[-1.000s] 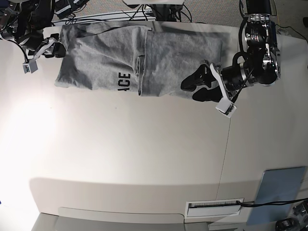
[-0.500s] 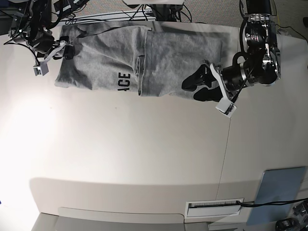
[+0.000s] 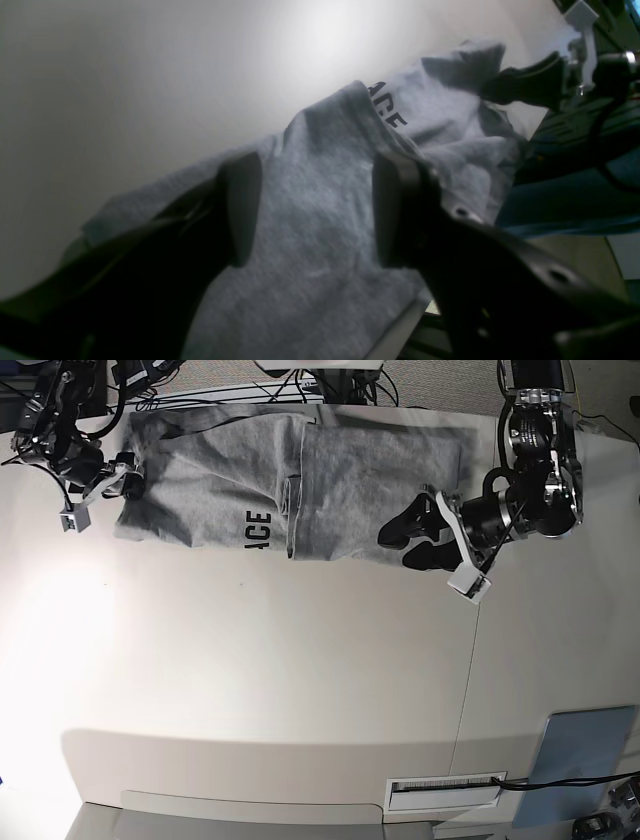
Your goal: Fold the T-shirt properly
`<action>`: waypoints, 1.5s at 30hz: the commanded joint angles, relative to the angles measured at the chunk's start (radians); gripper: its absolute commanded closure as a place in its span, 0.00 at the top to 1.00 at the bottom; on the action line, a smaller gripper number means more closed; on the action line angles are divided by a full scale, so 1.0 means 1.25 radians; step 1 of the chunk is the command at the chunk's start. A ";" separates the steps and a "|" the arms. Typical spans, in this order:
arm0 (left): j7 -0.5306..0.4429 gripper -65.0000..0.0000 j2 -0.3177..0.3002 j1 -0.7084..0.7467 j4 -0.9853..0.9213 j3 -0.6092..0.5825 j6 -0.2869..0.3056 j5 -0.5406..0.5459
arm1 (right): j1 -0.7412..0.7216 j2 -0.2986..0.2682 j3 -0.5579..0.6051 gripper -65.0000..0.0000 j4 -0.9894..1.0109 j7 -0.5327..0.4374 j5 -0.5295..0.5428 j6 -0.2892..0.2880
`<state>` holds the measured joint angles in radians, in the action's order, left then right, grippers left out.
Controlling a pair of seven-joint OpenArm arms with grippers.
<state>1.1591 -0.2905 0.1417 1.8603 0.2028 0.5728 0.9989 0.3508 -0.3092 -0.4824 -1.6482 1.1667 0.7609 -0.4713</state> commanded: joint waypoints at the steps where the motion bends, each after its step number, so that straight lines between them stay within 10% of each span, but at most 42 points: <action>1: -0.012 0.51 -0.005 -0.007 0.013 0.002 0.003 0.017 | 0.001 -0.008 0.008 0.45 0.008 0.036 0.012 0.002; 11: -0.012 0.51 -0.005 -0.007 0.013 0.002 0.003 0.006 | 0.001 -0.008 0.046 0.43 0.023 0.087 0.131 -0.069; 17: -0.012 0.51 -0.005 -0.002 0.013 0.002 0.004 -0.010 | -0.004 -0.018 0.044 0.00 0.023 0.044 0.096 -0.069; 28: -0.120 0.51 -0.003 0.064 0.012 0.002 -0.029 -0.242 | -0.057 -0.117 -0.045 0.00 -0.018 0.008 0.026 -0.049; 34: -0.289 0.51 0.014 0.145 -0.049 0.002 -0.022 -0.336 | -0.055 -0.043 -0.039 0.00 -0.243 0.056 0.051 -0.025; 45: -0.294 0.51 0.120 0.139 -0.182 0.001 0.061 -0.336 | -0.056 0.097 0.258 0.00 -0.414 -0.005 -0.070 0.035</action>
<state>0.7837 -0.1406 0.3164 1.6245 0.2035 0.6495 0.5884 0.2905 -0.1799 -0.1509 -2.1441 1.1893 0.6548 -0.4217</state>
